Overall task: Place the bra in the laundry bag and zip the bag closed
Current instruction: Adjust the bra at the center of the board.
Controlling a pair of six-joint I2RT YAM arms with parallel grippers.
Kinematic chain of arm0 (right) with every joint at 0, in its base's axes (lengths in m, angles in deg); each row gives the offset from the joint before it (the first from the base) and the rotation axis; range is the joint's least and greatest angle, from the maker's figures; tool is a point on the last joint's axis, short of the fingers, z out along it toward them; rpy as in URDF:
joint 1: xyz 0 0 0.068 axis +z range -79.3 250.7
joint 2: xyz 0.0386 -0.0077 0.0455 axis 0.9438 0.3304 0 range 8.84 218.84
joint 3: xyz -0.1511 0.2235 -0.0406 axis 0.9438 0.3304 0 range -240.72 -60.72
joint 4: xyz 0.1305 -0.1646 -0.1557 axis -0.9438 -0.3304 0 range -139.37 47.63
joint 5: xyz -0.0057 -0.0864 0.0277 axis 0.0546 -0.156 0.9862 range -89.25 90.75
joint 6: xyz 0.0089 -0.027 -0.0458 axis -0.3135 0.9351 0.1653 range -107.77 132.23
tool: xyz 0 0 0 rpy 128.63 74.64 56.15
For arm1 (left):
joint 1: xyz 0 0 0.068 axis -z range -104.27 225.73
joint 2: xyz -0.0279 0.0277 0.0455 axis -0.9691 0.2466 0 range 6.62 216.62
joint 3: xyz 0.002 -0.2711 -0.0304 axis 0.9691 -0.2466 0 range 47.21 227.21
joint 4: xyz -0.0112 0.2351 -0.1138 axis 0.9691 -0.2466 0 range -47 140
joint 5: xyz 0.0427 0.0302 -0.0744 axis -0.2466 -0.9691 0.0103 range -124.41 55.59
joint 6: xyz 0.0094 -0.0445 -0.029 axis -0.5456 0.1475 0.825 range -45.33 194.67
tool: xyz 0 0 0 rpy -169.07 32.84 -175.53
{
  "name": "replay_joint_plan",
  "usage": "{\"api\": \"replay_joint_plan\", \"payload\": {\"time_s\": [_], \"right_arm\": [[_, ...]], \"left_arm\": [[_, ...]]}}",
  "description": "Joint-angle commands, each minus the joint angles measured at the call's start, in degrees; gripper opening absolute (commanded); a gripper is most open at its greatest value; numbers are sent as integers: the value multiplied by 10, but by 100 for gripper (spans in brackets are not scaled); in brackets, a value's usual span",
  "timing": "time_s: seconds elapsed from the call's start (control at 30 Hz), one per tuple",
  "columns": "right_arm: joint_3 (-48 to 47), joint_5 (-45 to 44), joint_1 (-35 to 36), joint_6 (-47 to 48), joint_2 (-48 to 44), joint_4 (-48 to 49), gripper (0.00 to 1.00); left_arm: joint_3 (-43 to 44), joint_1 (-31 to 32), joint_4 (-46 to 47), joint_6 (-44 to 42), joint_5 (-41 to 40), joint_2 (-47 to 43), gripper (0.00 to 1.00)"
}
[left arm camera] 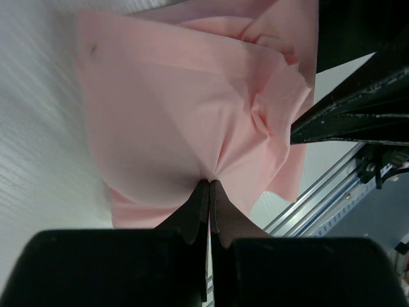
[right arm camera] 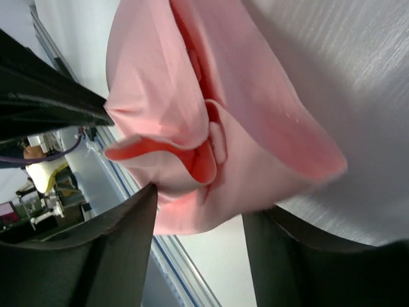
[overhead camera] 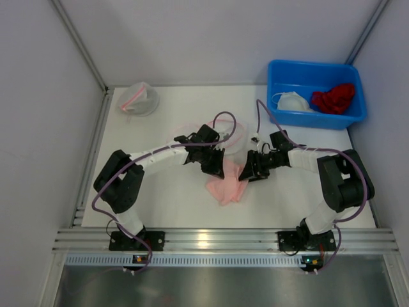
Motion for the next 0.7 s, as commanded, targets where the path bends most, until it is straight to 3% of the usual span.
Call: {"api": "replay_joint_plan", "payload": {"time_s": [0.0, 0.4, 0.47, 0.57, 0.67], "right_arm": [[-15, 8, 3, 32, -8, -1, 57], [-12, 76, -68, 46, -33, -17, 79], [-5, 91, -69, 25, -43, 1, 91], [1, 106, -68, -3, -47, 27, 99], [-1, 107, -63, -1, -41, 26, 99]], "left_arm": [[0, -31, 45, 46, 42, -29, 0], [-39, -63, 75, 84, 113, -54, 0], [-43, -67, 91, 103, 131, -56, 0], [-38, -69, 109, 126, 147, -56, 0], [-31, -68, 113, 140, 154, -51, 0]]}}
